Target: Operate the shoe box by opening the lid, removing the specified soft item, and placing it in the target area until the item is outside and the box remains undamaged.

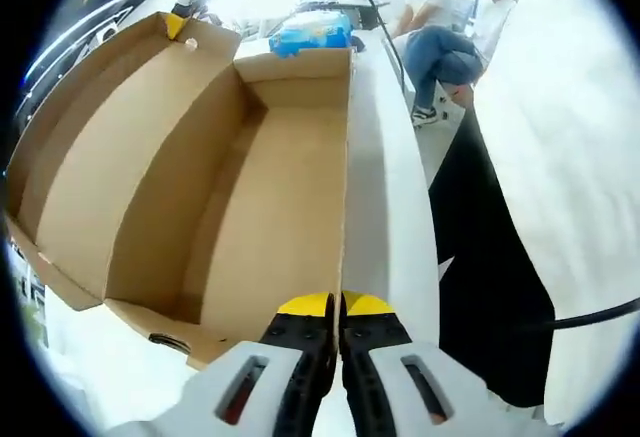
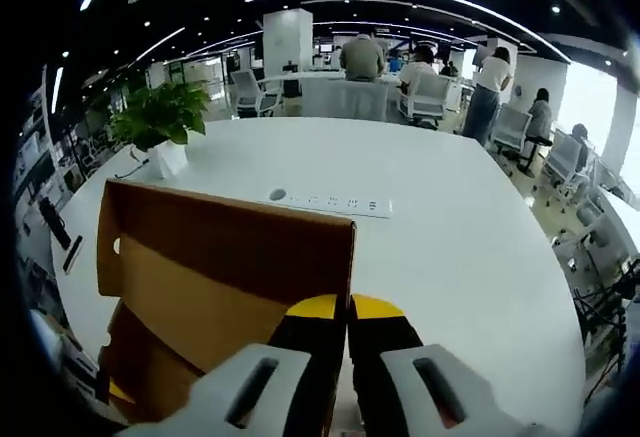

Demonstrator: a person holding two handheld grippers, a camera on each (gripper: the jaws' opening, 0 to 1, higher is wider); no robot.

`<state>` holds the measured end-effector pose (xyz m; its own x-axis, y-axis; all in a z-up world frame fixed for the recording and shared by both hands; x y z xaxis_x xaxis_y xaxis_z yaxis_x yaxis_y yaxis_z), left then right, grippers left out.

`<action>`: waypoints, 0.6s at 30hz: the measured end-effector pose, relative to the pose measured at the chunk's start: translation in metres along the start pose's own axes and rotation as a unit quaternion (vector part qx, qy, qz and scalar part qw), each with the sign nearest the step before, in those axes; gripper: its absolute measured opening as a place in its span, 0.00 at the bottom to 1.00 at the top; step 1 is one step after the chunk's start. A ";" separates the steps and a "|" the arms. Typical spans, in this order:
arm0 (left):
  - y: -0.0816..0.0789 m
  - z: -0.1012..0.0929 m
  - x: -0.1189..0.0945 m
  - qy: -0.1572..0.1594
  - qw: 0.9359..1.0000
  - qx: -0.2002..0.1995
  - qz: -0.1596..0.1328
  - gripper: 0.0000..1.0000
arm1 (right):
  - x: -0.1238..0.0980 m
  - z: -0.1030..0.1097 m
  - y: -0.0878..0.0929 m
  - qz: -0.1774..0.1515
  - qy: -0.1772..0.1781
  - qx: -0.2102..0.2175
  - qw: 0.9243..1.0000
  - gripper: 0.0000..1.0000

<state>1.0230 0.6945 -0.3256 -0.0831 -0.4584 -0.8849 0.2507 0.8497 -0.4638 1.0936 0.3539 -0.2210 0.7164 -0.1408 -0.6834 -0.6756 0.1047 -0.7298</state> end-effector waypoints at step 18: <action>0.000 -0.001 0.000 0.000 1.000 0.006 -0.001 0.01 | -0.048 0.004 0.027 -0.067 -0.005 0.001 0.998 0.00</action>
<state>1.0223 0.6944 -0.3253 -0.0835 -0.4608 -0.8836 0.2617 0.8454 -0.4656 1.0415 0.3679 -0.2077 0.8023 -0.1436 -0.5794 -0.5730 0.0868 -0.8150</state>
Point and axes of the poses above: the point that each gripper's makers call its tool centre point, and the gripper's own axes: x roughly forward along the fingers, z roughly to its left, y roughly out of its underside, the point moved 8 cm from there along -x, roughly backward along the fingers, and after that the axes turned 4 degrees about z, right-handed, at the moved point
